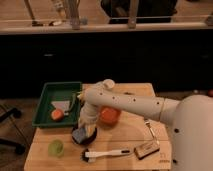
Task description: Wipe purple bowl with sponge
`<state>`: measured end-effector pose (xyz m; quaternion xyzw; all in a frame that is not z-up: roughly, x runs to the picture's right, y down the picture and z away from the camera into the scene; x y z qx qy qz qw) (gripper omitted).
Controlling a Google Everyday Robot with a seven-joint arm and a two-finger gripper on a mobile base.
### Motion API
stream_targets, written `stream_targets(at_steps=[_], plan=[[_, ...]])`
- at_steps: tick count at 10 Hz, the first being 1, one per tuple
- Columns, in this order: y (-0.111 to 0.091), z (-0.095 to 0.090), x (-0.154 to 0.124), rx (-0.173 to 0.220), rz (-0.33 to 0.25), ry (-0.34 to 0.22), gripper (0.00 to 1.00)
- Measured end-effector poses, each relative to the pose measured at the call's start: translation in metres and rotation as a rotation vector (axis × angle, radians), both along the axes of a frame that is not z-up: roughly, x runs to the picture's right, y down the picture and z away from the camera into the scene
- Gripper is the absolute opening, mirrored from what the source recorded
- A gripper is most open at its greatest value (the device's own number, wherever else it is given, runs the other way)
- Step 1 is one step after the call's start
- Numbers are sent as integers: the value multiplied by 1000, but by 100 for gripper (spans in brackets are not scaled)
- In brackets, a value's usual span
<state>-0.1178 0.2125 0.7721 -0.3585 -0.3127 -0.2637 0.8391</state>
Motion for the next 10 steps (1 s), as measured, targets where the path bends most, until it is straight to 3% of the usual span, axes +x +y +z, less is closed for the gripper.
stream_targets(at_steps=[2, 5, 10], plan=[[-2, 6, -10, -4, -8, -21, 5], [1, -1, -22, -1, -27, -65, 5], [7, -20, -6, 11, -36, -62, 5]])
